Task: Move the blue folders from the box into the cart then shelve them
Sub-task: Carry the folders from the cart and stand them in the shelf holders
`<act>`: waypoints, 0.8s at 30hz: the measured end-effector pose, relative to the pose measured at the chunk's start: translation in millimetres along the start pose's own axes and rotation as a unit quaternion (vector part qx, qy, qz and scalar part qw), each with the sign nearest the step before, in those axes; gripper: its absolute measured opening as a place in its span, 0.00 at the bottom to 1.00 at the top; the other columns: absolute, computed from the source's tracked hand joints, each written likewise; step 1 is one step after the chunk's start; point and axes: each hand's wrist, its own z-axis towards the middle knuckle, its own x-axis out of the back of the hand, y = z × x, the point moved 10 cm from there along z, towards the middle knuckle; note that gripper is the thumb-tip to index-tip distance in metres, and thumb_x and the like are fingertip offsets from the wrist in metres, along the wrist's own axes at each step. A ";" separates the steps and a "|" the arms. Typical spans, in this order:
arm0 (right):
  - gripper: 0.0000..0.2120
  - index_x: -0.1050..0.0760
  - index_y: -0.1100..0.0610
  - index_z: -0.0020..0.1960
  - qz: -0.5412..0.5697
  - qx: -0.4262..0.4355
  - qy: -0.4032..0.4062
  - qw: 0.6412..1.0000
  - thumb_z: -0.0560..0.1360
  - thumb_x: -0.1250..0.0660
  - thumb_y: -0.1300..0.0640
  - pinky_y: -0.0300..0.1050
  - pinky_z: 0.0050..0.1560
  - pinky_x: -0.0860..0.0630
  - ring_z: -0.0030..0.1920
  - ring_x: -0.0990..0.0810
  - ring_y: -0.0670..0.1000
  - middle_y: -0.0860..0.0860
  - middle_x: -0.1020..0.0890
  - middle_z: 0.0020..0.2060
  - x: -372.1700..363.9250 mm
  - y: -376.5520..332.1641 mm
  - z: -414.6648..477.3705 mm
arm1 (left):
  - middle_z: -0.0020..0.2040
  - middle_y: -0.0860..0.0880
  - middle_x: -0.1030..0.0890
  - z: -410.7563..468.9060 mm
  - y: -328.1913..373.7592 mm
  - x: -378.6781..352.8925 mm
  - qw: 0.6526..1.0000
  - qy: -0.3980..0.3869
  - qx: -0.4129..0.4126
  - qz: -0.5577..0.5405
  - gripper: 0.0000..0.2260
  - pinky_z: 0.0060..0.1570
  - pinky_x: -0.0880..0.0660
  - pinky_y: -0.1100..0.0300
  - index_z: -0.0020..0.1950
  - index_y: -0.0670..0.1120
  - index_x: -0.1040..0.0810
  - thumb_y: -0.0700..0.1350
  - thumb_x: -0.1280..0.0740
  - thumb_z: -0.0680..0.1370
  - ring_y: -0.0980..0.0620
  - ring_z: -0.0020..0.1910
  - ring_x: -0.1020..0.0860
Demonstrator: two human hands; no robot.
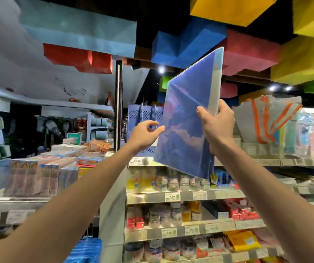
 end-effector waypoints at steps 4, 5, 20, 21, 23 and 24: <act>0.07 0.27 0.58 0.42 0.008 0.005 0.043 0.999 0.72 0.29 0.56 0.48 0.41 0.29 0.37 0.29 0.51 0.45 0.27 0.31 -17.7 27.8 33.8 | 0.46 0.51 0.15 17.3 -11.6 -19.1 0.999 0.007 -0.027 0.023 0.19 0.56 0.22 0.54 0.60 0.52 0.18 0.62 0.30 0.75 0.52 0.49 0.16; 0.07 0.26 0.57 0.42 0.009 0.010 0.047 0.999 0.73 0.29 0.57 0.48 0.42 0.28 0.38 0.28 0.52 0.45 0.27 0.31 -27.2 38.6 42.1 | 0.48 0.51 0.15 26.2 -20.2 -23.4 0.999 0.017 -0.037 0.035 0.18 0.56 0.22 0.55 0.60 0.52 0.18 0.60 0.30 0.76 0.53 0.50 0.17; 0.05 0.24 0.57 0.47 0.040 0.019 0.022 0.999 0.72 0.30 0.60 0.28 0.24 0.36 0.37 0.27 0.48 0.51 0.22 0.42 -153.1 96.4 172.8 | 0.57 0.50 0.17 174.9 -109.6 -7.1 0.994 0.108 -0.025 -0.011 0.14 0.65 0.27 0.49 0.58 0.56 0.23 0.61 0.41 0.80 0.50 0.59 0.21; 0.04 0.25 0.56 0.46 0.034 0.030 0.024 0.999 0.72 0.31 0.59 0.30 0.25 0.36 0.38 0.28 0.49 0.52 0.23 0.42 -158.1 96.4 182.3 | 0.57 0.50 0.17 182.6 -112.1 -8.5 0.993 0.116 -0.025 -0.009 0.16 0.66 0.28 0.48 0.58 0.56 0.23 0.62 0.42 0.78 0.50 0.60 0.21; 0.04 0.26 0.56 0.46 0.011 0.047 0.020 0.999 0.72 0.32 0.59 0.34 0.30 0.35 0.40 0.27 0.51 0.52 0.22 0.42 -170.4 95.1 193.1 | 0.57 0.50 0.17 193.0 -109.8 -8.5 0.991 0.126 -0.034 -0.006 0.21 0.66 0.28 0.48 0.59 0.55 0.22 0.65 0.43 0.76 0.50 0.60 0.21; 0.04 0.25 0.57 0.48 0.009 0.053 0.014 0.998 0.73 0.32 0.59 0.36 0.34 0.31 0.42 0.26 0.52 0.53 0.21 0.44 -178.9 98.0 196.4 | 0.57 0.50 0.17 196.6 -108.0 -9.4 0.990 0.132 -0.039 -0.003 0.23 0.66 0.27 0.47 0.60 0.54 0.21 0.65 0.43 0.75 0.50 0.60 0.21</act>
